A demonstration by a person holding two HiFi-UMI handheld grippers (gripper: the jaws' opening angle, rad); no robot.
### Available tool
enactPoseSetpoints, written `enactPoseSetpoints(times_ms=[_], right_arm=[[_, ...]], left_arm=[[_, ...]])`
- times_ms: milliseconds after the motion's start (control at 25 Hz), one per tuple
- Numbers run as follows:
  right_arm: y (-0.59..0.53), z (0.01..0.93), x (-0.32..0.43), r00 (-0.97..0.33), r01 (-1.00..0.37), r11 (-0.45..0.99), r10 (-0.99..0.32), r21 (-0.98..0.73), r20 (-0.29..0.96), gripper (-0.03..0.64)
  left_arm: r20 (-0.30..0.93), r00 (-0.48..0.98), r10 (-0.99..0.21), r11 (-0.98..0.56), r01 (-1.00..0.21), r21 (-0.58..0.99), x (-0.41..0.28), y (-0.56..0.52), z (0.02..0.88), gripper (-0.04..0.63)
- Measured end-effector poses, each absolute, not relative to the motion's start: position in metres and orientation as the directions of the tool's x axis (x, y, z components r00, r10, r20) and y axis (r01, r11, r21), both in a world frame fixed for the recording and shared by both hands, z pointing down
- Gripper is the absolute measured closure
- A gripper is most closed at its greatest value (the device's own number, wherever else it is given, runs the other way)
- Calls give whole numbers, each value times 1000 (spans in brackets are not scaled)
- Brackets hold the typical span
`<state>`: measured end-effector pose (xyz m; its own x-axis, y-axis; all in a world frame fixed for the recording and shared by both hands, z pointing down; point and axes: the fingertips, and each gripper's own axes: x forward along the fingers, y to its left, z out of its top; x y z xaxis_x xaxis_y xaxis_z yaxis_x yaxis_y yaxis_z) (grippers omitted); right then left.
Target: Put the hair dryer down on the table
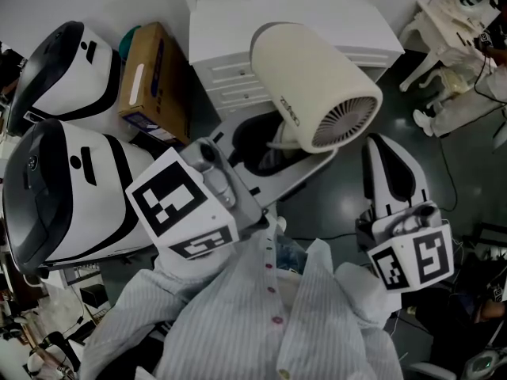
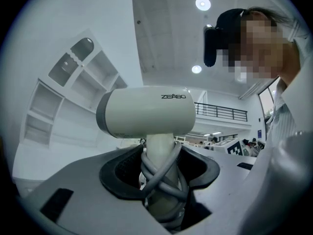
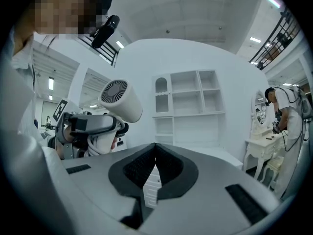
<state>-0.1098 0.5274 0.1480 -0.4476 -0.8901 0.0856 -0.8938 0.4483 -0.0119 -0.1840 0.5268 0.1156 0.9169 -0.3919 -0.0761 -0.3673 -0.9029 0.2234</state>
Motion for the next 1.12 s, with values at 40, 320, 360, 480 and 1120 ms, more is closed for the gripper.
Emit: enactPoseSetpoints(times_ms=[40,320,360,480,1120], right_arm=[[525,149,-105,-445,-895,446,-891,-11,84,606],[483,159,-92,-433,-900,435,-896,-8,97,606],[474,160,-92,-431,-902,432,-897,-7,101,606],[443,162,-88,-423,-906,424,-900,-10,105,606],[276,170,-74,-330,-943,332,-935,-13,126,604]], left_arm=[[-75,917,-393,-903,-369,219,-181,524,117,377],[-69,917,-392,-902,-369,225,-171,477,125,377],[-65,918,-392,-902,-369,226,-171,467,126,377],[-58,921,-385,-903,-364,228,-167,434,128,377],[-46,954,-298,-930,-279,237,-154,257,136,377]])
